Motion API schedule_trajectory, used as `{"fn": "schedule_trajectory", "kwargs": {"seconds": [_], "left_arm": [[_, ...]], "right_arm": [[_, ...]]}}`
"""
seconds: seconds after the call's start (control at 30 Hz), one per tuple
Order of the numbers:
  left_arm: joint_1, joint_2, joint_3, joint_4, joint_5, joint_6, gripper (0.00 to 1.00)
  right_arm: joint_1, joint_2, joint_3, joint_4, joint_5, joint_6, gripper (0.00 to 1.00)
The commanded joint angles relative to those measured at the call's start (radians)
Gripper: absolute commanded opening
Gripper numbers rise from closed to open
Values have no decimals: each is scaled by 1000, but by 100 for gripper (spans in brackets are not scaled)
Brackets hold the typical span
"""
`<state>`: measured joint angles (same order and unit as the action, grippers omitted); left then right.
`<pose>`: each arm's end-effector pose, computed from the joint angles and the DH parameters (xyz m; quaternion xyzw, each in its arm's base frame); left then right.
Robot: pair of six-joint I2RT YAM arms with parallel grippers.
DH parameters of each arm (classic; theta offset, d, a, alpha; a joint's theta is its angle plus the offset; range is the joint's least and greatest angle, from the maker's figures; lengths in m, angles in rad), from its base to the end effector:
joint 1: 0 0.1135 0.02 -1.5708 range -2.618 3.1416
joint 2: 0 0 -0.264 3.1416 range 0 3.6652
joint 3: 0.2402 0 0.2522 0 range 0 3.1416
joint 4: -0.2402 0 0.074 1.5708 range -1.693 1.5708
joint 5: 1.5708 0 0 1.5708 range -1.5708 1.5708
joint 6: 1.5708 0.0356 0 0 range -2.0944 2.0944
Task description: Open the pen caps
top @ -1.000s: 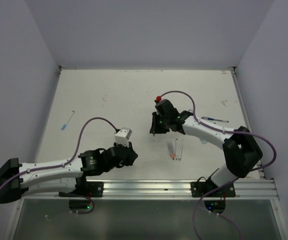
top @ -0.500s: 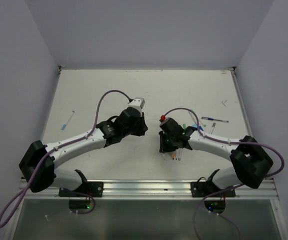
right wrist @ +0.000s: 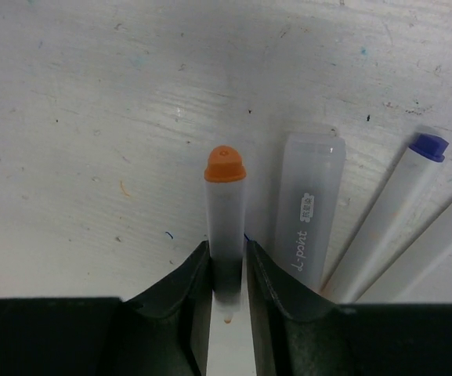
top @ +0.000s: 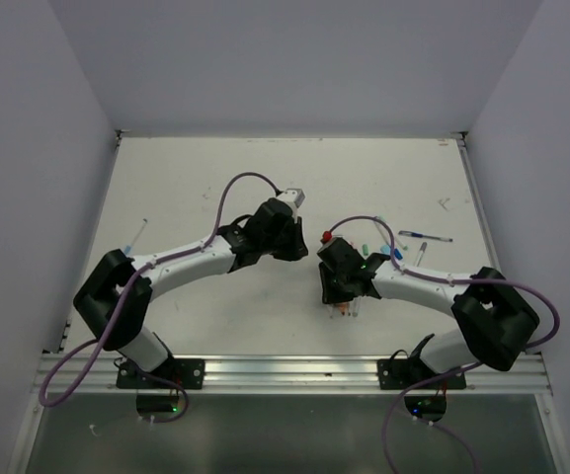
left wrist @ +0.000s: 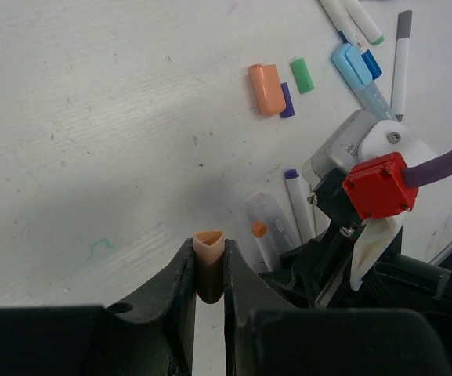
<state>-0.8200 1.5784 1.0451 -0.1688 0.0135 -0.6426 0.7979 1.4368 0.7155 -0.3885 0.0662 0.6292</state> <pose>0.2365 -0.2541 0.2338 0.0832 0.9033 -0.2856 0.3091 0.1811 0.1824 0.1603 -0.0744 0.9702 0.1251 0.1937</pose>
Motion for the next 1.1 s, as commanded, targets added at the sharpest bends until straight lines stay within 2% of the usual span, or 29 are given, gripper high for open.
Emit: {"fn": "schedule_trajectory", "kwargs": {"seconds": [0.0,0.27,0.43,0.5,0.63,0.77,0.9,0.97,1.07], "left_arm": [[15,25,47,51,77,18,5],[35,78,61,103,138,3,8],[36,137,95,114,181,11,13],[36,176,121,112,201,11,15],[36,233,150,132,226,8,16],[36,290,200,120,229,14,17],[36,360,259,117,243,17,17],[36,394,292,106,243,21,17],[35,431,329,80,244,34,22]], "right_arm": [[1,-25,1,30,44,4,29],[0,-101,36,-12,78,-19,38],[-3,-229,106,-145,184,-11,44],[-52,-271,145,-203,227,-16,46],[-140,-292,194,-262,212,-36,48],[-291,-254,228,-268,153,-80,49],[-388,-152,278,-268,110,-117,49],[-423,-127,315,-265,136,-131,49],[-468,-63,377,-271,164,-155,50]]}}
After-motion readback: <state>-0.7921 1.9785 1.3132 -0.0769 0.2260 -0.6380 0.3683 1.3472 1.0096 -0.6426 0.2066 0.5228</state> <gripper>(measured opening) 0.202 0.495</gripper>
